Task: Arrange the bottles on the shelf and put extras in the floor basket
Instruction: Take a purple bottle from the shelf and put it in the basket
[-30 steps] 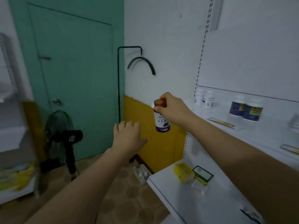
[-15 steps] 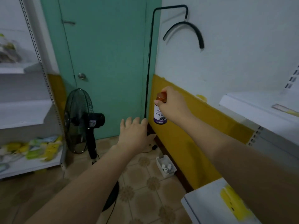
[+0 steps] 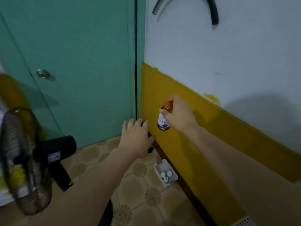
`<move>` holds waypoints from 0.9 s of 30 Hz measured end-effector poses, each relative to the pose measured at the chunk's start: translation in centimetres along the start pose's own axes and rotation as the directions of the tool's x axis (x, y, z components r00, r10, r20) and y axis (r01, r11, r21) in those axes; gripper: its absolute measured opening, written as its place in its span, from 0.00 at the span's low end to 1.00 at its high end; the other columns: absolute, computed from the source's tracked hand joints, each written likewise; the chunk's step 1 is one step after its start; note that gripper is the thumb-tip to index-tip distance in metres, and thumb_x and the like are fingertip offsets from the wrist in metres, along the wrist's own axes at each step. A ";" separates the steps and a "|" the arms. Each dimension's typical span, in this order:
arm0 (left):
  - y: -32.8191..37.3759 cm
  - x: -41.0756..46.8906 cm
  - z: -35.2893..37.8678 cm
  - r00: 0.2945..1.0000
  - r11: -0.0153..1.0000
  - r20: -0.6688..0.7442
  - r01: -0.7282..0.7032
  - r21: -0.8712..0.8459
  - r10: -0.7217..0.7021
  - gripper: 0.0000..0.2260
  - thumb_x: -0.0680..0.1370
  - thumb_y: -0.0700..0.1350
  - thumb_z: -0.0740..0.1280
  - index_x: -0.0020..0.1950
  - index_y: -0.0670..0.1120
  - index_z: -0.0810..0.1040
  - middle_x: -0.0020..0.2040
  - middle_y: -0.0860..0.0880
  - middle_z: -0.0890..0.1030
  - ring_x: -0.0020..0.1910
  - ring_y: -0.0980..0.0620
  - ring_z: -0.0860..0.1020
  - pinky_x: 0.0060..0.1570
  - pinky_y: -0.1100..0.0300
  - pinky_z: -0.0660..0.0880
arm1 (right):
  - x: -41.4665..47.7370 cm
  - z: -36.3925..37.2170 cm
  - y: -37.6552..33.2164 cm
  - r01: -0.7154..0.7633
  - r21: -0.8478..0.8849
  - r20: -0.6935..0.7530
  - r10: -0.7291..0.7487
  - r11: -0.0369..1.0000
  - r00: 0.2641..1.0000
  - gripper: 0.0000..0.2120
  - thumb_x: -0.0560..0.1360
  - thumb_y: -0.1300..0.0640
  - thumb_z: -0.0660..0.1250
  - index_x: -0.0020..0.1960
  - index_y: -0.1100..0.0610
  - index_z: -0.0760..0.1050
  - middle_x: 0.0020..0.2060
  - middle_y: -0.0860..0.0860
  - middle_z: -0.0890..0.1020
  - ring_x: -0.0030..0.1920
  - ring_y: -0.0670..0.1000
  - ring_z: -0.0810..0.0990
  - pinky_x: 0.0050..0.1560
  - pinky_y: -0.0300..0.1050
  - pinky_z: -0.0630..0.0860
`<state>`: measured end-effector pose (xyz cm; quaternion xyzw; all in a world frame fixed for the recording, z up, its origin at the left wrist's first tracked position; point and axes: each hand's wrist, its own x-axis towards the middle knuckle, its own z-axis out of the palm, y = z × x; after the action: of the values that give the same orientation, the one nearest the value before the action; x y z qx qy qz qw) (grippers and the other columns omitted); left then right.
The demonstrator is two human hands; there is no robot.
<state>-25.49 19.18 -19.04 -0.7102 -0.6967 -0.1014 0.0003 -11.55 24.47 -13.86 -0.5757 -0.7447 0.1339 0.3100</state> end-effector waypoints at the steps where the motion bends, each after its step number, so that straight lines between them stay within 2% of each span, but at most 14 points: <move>1: -0.4 2.1 1.0 0.999 0.999 0.008 -0.034 0.000 0.034 0.26 0.79 0.61 0.56 0.73 0.49 0.60 0.74 0.47 0.62 0.73 0.43 0.57 0.72 0.43 0.52 | 1.2 0.9 1.1 -0.038 0.004 -0.006 0.038 0.999 0.999 0.19 0.76 0.48 0.67 0.60 0.56 0.67 0.49 0.50 0.72 0.49 0.50 0.73 0.47 0.45 0.72; 4: -1.1 8.4 4.5 0.991 0.991 0.011 -0.130 -0.009 0.131 0.27 0.79 0.61 0.55 0.74 0.50 0.59 0.75 0.48 0.61 0.74 0.44 0.57 0.73 0.44 0.52 | 4.6 3.7 4.8 -0.137 -0.025 -0.016 0.137 0.990 0.990 0.17 0.76 0.49 0.67 0.58 0.56 0.67 0.50 0.52 0.74 0.50 0.52 0.74 0.47 0.47 0.74; 9: -0.9 17.1 10.2 0.968 0.967 0.037 -0.246 -0.059 0.248 0.29 0.79 0.62 0.54 0.76 0.50 0.55 0.76 0.48 0.58 0.75 0.45 0.53 0.74 0.45 0.48 | 10.0 7.4 10.9 -0.290 -0.050 -0.061 0.287 0.956 0.956 0.18 0.76 0.50 0.67 0.60 0.58 0.66 0.53 0.53 0.73 0.51 0.54 0.74 0.49 0.48 0.73; 14: 0.3 22.4 16.7 0.930 0.933 0.102 -0.342 -0.108 0.353 0.28 0.79 0.62 0.55 0.75 0.51 0.58 0.75 0.48 0.60 0.75 0.46 0.56 0.73 0.45 0.50 | 12.6 11.5 17.3 -0.411 -0.049 -0.103 0.405 0.910 0.909 0.18 0.77 0.50 0.66 0.61 0.57 0.65 0.55 0.53 0.72 0.50 0.52 0.73 0.48 0.49 0.74; 18: 1.2 24.9 23.2 0.912 0.922 0.159 -0.354 -0.157 0.378 0.28 0.79 0.61 0.56 0.75 0.50 0.58 0.76 0.47 0.59 0.75 0.45 0.55 0.74 0.45 0.49 | 13.0 15.8 23.4 -0.486 -0.058 -0.084 0.481 0.872 0.873 0.18 0.76 0.50 0.67 0.61 0.56 0.66 0.55 0.53 0.75 0.52 0.54 0.75 0.48 0.51 0.75; 23: 1.3 26.4 34.0 0.887 0.909 0.214 -0.376 -0.178 0.408 0.26 0.79 0.59 0.56 0.74 0.47 0.62 0.74 0.43 0.63 0.73 0.41 0.59 0.70 0.41 0.55 | 11.8 23.9 31.9 -0.539 -0.018 0.000 0.539 0.842 0.843 0.20 0.77 0.52 0.68 0.65 0.54 0.67 0.61 0.52 0.74 0.57 0.54 0.74 0.52 0.48 0.74; 27: 0.8 26.8 44.8 0.861 0.888 0.226 -0.422 -0.184 0.456 0.26 0.73 0.56 0.60 0.66 0.42 0.73 0.65 0.39 0.74 0.63 0.35 0.72 0.61 0.36 0.68 | 9.7 32.6 39.9 -0.592 0.019 0.041 0.591 0.806 0.806 0.20 0.76 0.54 0.68 0.65 0.54 0.66 0.63 0.53 0.72 0.59 0.56 0.74 0.55 0.50 0.74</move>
<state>-18.05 52.01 -58.98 -0.8559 -0.5019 -0.0482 -0.1146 -2.13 50.75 -58.19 -0.7716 -0.5314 0.2449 0.2496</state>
